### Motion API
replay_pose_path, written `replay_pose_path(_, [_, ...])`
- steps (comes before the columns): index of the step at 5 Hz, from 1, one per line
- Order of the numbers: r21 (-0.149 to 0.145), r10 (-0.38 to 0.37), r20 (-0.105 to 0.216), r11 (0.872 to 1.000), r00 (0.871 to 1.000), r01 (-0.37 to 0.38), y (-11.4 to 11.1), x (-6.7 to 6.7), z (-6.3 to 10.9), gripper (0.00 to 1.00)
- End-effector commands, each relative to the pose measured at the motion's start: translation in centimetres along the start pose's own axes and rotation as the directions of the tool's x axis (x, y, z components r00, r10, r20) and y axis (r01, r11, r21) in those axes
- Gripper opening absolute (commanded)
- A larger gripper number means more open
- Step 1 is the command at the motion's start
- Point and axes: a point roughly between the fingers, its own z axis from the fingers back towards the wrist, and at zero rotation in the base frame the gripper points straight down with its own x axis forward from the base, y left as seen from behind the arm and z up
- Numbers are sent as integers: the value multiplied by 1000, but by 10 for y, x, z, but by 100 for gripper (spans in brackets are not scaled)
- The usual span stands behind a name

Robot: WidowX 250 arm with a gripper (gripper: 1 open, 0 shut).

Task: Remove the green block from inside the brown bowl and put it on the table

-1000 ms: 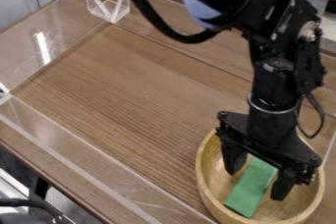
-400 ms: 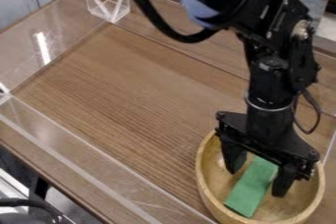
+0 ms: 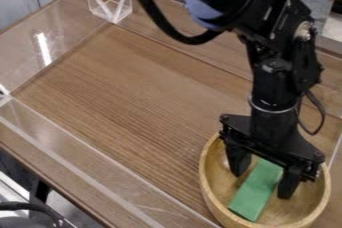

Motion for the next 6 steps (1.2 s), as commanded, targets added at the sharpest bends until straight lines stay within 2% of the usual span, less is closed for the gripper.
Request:
replay_pose_path(1, [-19,1,42,1000,999,0,-1,10,8,100])
replay_pose_path(3, [-25,9,39,1000,999,-8,1,11,-1,100])
replay_pose_path(4, [-27,12,40,1000,999,-11,0,11,-3,0])
replay_pose_path(6, [-30,34,5,999,999,-34,0,3,10,0])
